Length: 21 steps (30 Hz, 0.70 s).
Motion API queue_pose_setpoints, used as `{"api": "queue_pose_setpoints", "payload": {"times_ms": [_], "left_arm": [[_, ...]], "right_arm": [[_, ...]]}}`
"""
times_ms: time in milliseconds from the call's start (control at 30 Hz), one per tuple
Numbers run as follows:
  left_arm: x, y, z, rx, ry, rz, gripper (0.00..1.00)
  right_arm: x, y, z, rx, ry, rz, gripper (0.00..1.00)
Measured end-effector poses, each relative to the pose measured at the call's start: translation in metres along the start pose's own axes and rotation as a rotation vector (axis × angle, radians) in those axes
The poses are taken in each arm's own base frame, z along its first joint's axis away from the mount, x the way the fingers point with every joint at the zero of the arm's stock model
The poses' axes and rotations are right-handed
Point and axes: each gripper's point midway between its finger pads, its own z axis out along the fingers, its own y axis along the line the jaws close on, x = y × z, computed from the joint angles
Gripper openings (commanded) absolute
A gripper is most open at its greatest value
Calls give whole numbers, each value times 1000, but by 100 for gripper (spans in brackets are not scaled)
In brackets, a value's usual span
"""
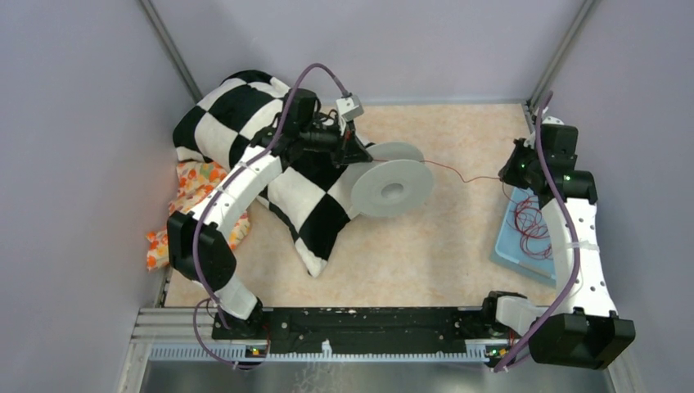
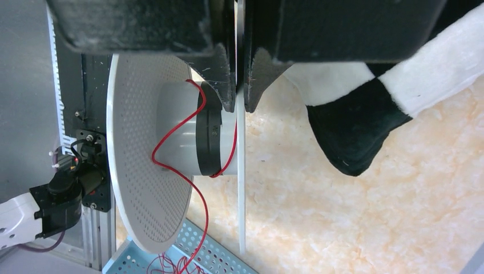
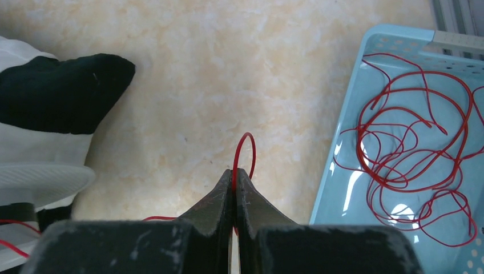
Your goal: Wrap the cables
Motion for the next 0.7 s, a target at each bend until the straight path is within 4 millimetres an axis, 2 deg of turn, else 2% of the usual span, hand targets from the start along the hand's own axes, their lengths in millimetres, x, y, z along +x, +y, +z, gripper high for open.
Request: {"api": "queue_pose_setpoints", "payload": {"times_ms": [200,367,533,700], "left_arm": [[-7,11,-19,-10,-40,-15,0],[-19,8,-39,-6,-98,-15,0],[-29,1,-53,32,-179,-41,0],[-42,0,-54,60,-269,-92,0]], "right_arm": [[3,-14,0,55,0,15,0],[2,-28,-1,96,-14,39,0],[17,-30,8,94,21,53,0],[40,-19,17,42,70,79,0]]}}
